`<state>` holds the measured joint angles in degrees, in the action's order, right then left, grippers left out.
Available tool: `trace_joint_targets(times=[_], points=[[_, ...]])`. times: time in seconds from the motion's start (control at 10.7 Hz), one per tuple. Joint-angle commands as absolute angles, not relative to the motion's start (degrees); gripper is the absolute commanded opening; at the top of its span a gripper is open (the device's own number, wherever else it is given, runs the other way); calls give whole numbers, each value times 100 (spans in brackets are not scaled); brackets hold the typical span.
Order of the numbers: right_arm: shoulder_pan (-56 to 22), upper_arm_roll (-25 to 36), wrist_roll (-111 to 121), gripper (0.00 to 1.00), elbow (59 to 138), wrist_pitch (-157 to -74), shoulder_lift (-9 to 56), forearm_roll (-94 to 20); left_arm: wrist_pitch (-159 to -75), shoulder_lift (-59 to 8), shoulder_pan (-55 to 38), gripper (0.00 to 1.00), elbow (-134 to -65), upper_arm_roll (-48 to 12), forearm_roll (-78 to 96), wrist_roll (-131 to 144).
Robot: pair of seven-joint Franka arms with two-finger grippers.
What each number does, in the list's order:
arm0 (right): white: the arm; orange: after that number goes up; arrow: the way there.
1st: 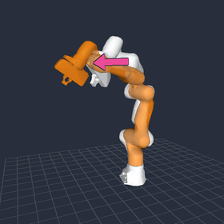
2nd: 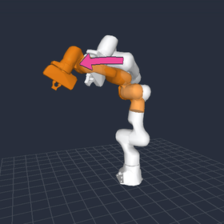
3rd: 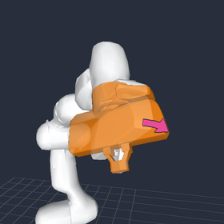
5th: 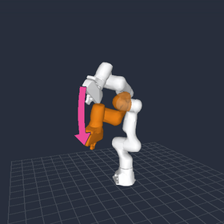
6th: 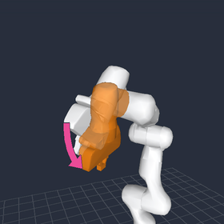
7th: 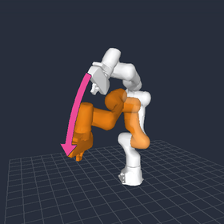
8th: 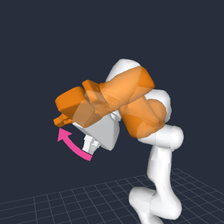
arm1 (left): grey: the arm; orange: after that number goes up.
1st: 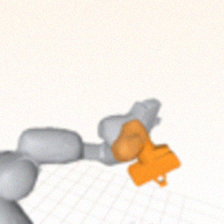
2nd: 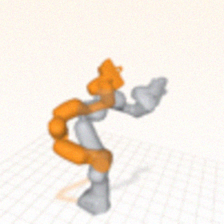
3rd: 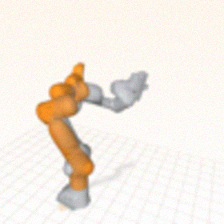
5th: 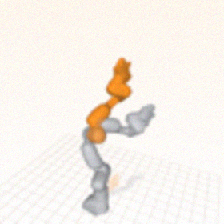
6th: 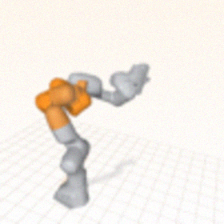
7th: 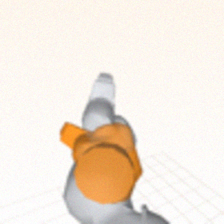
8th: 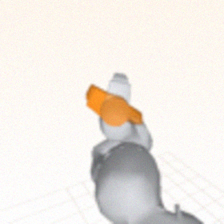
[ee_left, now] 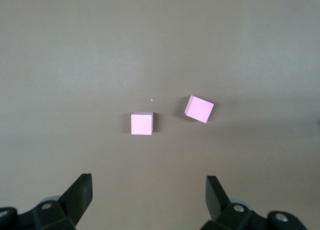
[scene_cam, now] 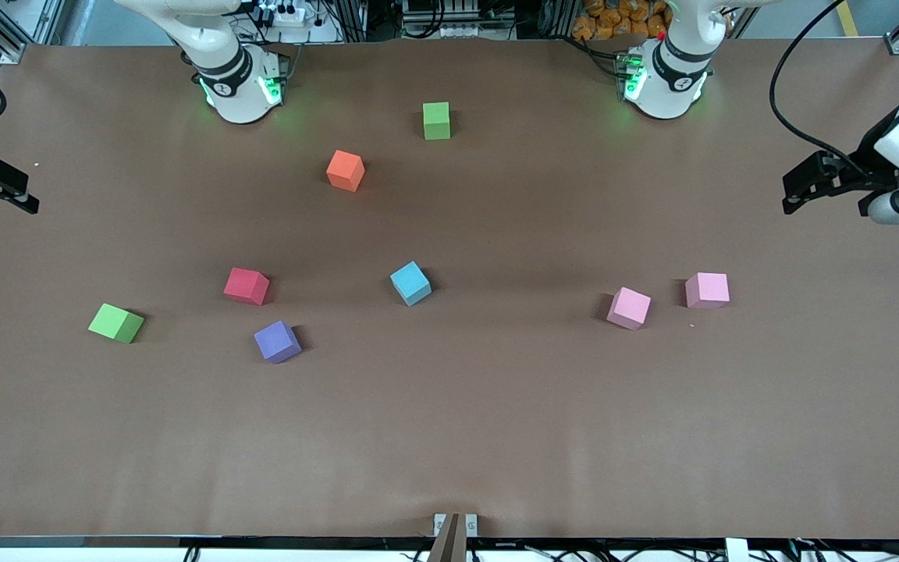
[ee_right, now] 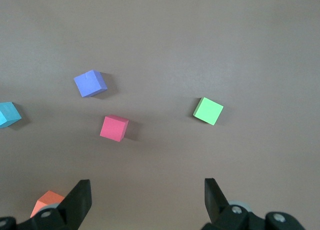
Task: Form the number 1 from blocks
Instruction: 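Reach the pink cube with the left gripper while the right gripper moves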
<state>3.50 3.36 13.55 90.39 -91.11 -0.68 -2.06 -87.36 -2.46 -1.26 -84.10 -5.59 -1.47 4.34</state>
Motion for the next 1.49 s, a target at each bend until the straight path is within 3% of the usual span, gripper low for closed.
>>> trace_joint_targets(times=[0.0,0.28,0.65,0.93,1.12,1.4], points=[[387,290,1292,100,8982,-9123,8,-184,-8649,-167,-44,100,-8464,-642,-202,413],[413,299,1292,100,9009,-9027,-44,-167,-8796,-429,-79,100,-8595,-729,-193,422],[553,308,1353,100,9324,-8851,332,-184,-10693,-807,-132,100,-9938,-1290,-193,352],[580,308,1371,100,9510,-8929,842,-185,-12229,-1203,-184,100,-11018,-1380,-264,290],[1043,308,1354,100,9510,-9393,1368,-184,-13031,-1501,-237,100,-11512,-1380,-264,290],[1729,316,1109,100,9466,-10062,1958,-176,-13306,-1941,-343,100,-11540,-1380,-990,334]])
